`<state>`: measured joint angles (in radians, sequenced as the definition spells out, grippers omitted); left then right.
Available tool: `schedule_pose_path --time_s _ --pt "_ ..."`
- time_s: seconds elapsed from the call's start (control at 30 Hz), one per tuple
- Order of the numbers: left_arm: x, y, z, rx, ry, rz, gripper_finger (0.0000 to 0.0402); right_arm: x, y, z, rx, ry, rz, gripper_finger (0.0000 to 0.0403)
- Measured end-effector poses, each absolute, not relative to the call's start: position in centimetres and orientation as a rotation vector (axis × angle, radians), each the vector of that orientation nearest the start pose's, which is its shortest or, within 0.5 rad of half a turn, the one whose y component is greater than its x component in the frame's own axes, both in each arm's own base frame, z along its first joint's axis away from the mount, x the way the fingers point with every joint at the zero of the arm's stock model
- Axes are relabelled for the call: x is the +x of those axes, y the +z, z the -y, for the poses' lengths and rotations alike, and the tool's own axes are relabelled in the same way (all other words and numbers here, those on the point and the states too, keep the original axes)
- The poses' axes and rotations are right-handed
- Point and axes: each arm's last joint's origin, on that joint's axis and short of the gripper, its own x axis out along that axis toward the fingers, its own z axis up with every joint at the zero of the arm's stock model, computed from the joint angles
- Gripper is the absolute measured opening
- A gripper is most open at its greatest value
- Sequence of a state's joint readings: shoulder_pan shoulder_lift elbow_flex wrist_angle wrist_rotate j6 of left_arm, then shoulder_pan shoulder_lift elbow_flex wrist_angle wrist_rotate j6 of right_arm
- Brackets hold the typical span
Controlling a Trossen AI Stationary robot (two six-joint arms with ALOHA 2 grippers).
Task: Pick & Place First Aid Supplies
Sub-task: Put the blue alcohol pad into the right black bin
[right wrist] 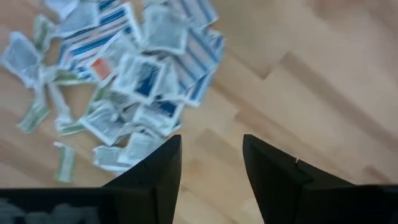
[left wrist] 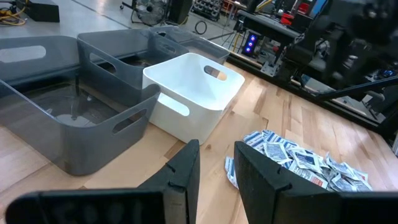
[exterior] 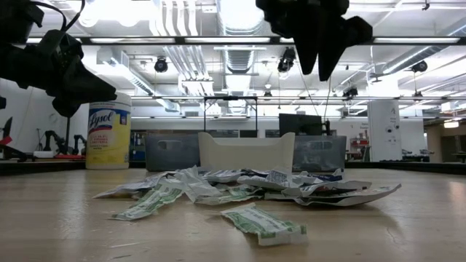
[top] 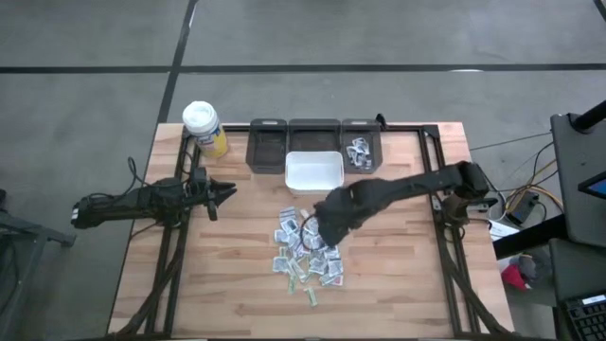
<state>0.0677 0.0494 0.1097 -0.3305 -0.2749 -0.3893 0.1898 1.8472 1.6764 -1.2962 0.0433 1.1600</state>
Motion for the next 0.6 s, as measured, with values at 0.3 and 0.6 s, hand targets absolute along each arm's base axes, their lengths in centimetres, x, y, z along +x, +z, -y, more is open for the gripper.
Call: schedule_pose_path --time_s 0.3,0.6 --pt "8.9 16.6 -1.4 -0.355 0.388 -0.2 0.0094 37.1 24.0 -9.6 0.799 -0.718 -1.315 0.0174" --pt "8.9 16.6 -1.4 -0.355 0.388 -0.2 0.0094 39.4 20.6 -9.2 0.798 -0.696 -1.325 0.018"
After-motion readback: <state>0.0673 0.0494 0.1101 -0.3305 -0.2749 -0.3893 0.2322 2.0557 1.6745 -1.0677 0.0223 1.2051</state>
